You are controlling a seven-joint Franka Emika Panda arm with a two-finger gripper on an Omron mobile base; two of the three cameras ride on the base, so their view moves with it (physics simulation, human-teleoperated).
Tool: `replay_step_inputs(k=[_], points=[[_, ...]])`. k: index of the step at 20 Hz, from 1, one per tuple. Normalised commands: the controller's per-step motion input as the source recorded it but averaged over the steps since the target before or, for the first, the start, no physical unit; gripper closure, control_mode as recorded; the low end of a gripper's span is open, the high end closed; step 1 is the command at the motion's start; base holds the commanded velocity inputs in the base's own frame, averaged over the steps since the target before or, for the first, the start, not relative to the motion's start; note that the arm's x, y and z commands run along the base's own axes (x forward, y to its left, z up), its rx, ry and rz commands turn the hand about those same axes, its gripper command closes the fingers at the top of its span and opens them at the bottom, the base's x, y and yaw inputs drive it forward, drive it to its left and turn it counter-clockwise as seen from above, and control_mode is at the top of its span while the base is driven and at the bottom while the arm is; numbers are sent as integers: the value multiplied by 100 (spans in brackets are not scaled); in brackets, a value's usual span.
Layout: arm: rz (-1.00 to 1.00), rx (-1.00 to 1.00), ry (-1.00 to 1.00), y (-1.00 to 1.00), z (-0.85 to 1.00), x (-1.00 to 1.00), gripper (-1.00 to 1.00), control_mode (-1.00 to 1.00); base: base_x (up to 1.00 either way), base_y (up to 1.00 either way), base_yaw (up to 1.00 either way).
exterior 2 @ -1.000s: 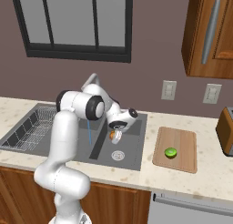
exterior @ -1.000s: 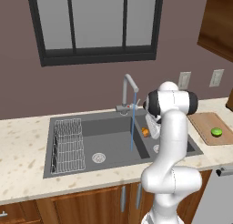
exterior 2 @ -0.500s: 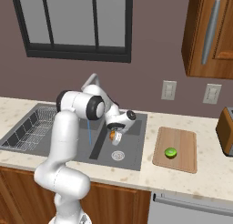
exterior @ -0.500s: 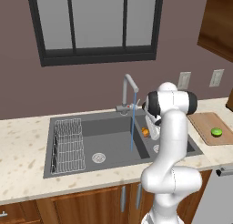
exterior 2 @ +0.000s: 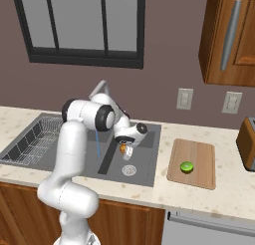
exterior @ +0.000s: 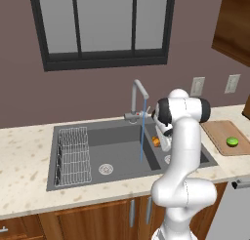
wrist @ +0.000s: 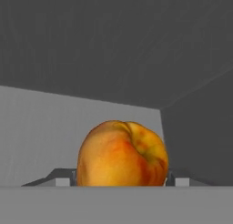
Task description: Pick the kiwi, peach from the sink and place them on the cutting board to airdry. Then turn off the sink faucet.
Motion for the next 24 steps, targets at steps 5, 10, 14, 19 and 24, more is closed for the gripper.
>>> replay_step_inputs(k=[5, 10, 14, 19, 24], points=[[0, 0, 0, 0, -3, 1, 100, -100, 0, 0, 0], [0, 0, 0, -3, 2, 0, 100, -100, 0, 0, 0], [0, 0, 0, -1, 17, 0, 100, -100, 0, 0, 0], [0, 0, 0, -9, 31, -11, 100, -100, 0, 0, 0], [0, 0, 0, -17, 39, -28, 100, -100, 0, 0, 0]])
